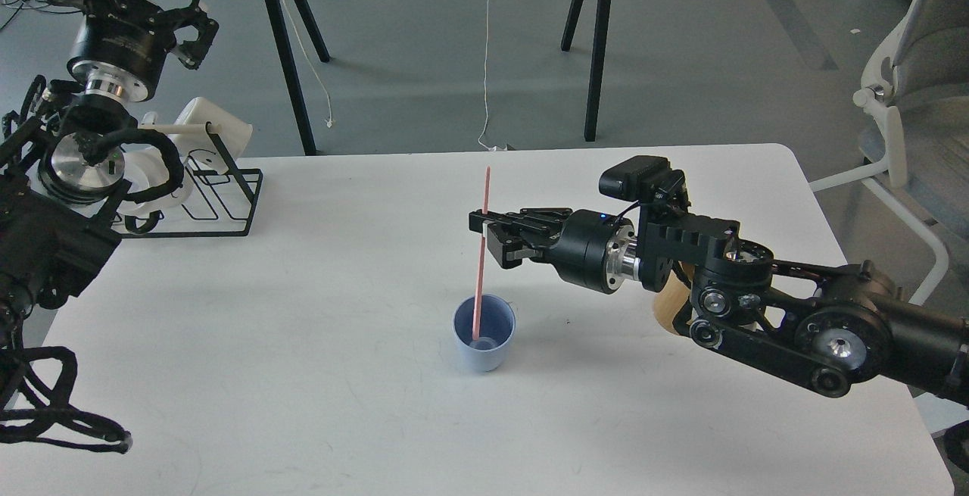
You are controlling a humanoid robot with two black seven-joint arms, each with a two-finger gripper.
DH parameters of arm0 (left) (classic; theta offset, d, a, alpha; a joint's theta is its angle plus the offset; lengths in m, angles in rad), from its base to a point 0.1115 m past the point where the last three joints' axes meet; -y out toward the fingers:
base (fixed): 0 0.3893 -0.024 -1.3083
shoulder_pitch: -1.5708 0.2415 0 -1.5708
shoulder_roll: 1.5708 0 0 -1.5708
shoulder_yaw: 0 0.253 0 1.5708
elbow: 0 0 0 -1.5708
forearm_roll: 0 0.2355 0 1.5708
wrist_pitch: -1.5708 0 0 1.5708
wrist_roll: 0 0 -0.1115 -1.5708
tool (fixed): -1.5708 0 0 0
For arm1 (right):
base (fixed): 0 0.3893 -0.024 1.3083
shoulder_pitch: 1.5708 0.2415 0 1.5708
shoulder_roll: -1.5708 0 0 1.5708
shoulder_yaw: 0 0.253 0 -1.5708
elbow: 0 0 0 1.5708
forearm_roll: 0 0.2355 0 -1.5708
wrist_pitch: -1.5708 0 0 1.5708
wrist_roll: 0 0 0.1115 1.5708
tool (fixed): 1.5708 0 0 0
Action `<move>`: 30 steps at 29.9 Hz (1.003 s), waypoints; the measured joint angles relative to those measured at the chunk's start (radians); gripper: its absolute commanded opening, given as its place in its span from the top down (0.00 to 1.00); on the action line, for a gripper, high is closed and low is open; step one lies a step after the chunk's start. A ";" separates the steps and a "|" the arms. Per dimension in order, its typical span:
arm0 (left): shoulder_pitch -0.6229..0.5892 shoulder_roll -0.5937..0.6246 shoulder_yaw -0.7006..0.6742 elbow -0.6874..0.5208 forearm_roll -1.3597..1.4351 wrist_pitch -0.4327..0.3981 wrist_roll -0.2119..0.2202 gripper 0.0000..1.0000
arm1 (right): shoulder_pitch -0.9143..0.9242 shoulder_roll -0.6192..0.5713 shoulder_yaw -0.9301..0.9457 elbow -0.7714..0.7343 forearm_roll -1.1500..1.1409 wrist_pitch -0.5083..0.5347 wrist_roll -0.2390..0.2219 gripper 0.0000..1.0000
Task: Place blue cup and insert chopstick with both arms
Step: 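Pull the straw out and move it above the blue cup with the right gripper, then lower the straw into the blue cup, release, and raise the right arm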
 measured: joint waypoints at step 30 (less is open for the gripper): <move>0.001 0.000 -0.004 0.004 -0.001 0.000 -0.006 0.00 | -0.032 -0.025 0.521 -0.155 0.499 -0.014 0.018 0.00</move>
